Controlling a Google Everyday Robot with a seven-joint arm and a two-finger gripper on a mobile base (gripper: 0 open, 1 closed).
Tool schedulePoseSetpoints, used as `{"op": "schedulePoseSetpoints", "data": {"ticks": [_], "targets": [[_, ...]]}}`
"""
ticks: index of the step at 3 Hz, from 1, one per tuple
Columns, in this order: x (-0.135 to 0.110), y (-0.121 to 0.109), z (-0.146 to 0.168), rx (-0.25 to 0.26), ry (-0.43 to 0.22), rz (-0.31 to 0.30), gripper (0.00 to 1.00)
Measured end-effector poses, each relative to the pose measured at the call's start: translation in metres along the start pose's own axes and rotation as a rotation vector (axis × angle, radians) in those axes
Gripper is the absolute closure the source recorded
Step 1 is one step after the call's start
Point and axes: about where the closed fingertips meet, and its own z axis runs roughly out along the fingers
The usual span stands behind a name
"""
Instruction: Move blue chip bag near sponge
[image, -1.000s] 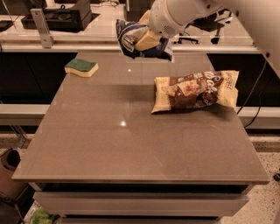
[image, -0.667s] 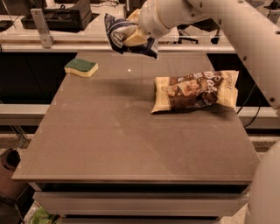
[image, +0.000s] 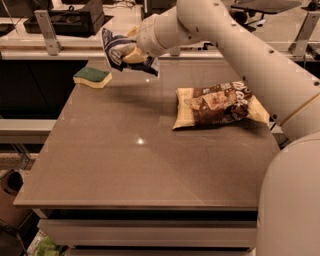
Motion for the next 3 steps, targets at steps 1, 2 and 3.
{"op": "schedulePoseSetpoints", "data": {"ticks": [1, 2, 3], "targets": [[0.0113, 0.0055, 0.0248, 0.040, 0.098, 0.016, 1.00], [0.0196, 0.0112, 0.0324, 0.043, 0.115, 0.080, 0.82], [0.0189, 0.0124, 0.0345, 0.039, 0.114, 0.079, 0.59]]}}
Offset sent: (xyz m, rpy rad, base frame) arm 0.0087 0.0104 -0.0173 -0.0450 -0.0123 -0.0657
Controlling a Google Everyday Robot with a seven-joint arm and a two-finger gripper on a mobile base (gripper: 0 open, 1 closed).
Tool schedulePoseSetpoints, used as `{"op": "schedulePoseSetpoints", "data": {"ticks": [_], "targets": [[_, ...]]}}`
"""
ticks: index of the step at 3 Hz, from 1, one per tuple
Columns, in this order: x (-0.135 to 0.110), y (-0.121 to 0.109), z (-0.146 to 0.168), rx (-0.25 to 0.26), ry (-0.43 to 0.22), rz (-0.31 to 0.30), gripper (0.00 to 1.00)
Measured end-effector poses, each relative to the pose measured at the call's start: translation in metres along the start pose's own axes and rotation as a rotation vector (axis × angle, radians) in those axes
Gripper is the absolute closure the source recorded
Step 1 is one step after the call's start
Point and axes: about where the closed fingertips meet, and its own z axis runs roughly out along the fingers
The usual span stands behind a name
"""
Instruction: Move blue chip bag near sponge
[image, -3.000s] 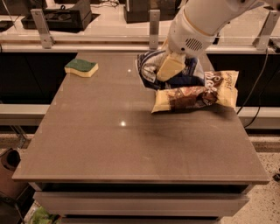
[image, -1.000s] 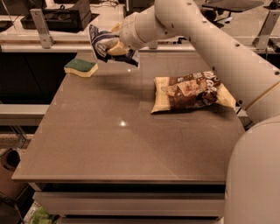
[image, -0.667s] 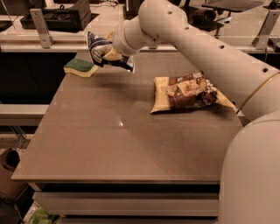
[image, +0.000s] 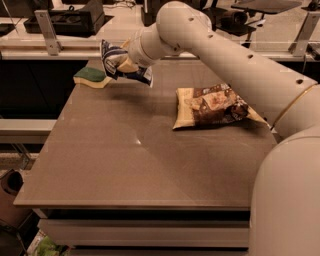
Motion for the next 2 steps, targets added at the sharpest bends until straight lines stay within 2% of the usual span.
{"op": "schedulePoseSetpoints", "data": {"ticks": [2], "targets": [[-0.0009, 0.0032, 0.0043, -0.008, -0.002, 0.000, 0.13]]}}
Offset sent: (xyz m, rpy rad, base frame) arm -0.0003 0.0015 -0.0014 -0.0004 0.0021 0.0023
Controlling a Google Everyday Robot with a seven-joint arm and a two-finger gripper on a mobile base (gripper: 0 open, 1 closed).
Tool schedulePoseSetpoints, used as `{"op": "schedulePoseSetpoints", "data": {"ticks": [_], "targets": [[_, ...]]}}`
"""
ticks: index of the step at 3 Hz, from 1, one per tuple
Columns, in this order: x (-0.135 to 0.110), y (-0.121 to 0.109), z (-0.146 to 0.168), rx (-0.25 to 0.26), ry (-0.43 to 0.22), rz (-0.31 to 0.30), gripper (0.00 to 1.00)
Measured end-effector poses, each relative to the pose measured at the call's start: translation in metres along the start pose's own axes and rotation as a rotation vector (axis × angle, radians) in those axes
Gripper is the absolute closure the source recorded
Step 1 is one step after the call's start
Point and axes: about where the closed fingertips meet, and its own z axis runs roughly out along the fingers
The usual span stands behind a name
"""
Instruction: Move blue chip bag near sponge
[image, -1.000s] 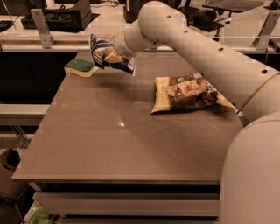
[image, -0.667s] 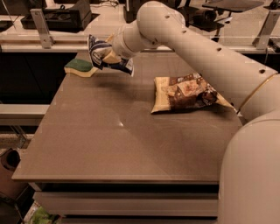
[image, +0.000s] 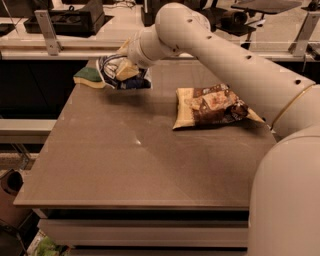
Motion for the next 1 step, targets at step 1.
{"op": "schedulePoseSetpoints", "data": {"ticks": [1], "targets": [[-0.0005, 0.0015, 0.0021, -0.004, -0.001, 0.000, 0.00]]}}
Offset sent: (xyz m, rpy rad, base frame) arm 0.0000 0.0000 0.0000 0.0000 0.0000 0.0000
